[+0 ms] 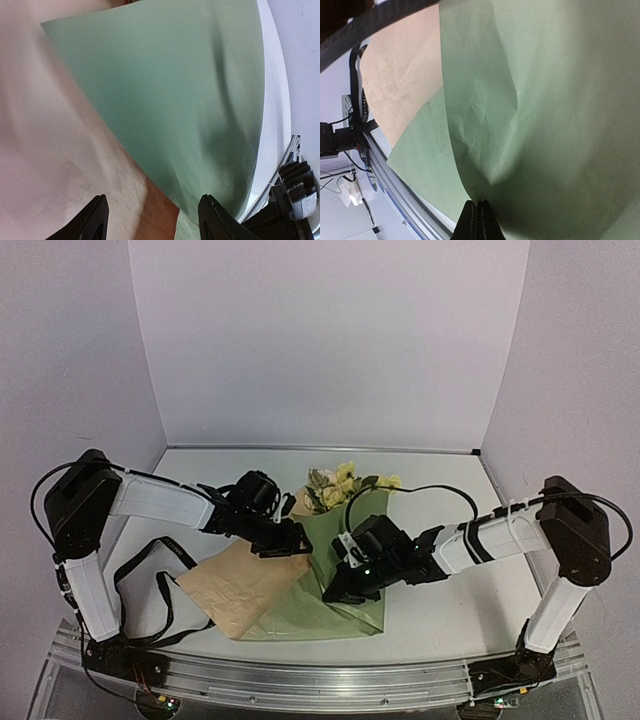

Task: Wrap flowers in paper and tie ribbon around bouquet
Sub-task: Pass from the right arm to the left, then press the fold line on the 2/3-folded wrapping paper.

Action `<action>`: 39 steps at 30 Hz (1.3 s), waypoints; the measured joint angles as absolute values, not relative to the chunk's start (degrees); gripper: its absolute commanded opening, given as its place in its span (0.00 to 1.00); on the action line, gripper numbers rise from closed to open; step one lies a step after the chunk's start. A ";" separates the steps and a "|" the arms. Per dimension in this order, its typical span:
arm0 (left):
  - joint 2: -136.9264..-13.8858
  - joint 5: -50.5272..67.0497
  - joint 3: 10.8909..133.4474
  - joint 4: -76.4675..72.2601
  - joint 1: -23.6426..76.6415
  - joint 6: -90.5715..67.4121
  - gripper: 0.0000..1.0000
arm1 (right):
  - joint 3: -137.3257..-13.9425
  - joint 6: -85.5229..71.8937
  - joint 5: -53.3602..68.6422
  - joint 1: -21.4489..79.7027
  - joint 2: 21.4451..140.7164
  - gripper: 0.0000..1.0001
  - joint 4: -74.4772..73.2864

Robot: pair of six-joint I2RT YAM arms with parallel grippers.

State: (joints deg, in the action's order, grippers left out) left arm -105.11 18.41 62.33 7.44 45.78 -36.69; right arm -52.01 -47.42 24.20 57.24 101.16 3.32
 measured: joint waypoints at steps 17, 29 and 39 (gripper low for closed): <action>-110.21 18.65 67.16 7.56 45.32 -31.56 0.00 | -52.05 -48.53 29.28 57.00 101.16 0.35 3.87; -110.21 17.99 67.18 7.69 44.93 -31.48 0.00 | -44.61 -50.06 27.59 56.09 92.15 0.38 3.24; -110.21 16.77 66.98 9.32 44.93 -31.51 0.00 | -38.37 -53.64 26.07 56.01 90.11 0.27 6.50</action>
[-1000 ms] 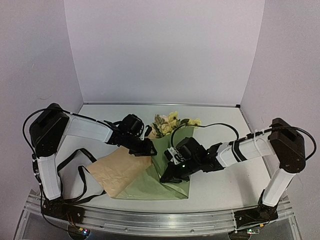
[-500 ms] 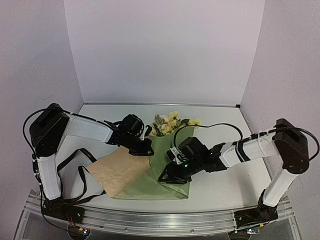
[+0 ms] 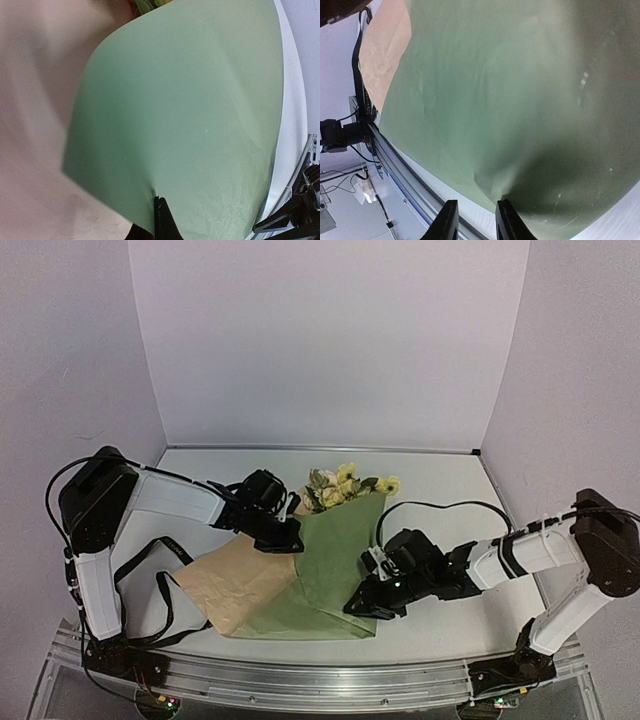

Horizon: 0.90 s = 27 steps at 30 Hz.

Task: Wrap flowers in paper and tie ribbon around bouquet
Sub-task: Press the fold line on the 2/3-folded wrapping paper.

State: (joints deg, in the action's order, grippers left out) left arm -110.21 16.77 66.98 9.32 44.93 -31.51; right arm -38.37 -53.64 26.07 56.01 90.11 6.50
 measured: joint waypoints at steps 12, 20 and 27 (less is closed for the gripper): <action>-110.21 15.19 66.59 10.42 44.88 -31.90 0.00 | -28.98 -58.79 24.78 56.07 91.04 0.23 16.89; -109.89 14.64 66.59 10.67 44.63 -31.86 0.27 | -27.31 -60.37 24.72 56.29 92.53 0.22 23.12; -101.32 9.16 66.66 15.20 45.83 -31.37 0.46 | -27.20 -61.30 24.64 56.56 93.44 0.22 25.16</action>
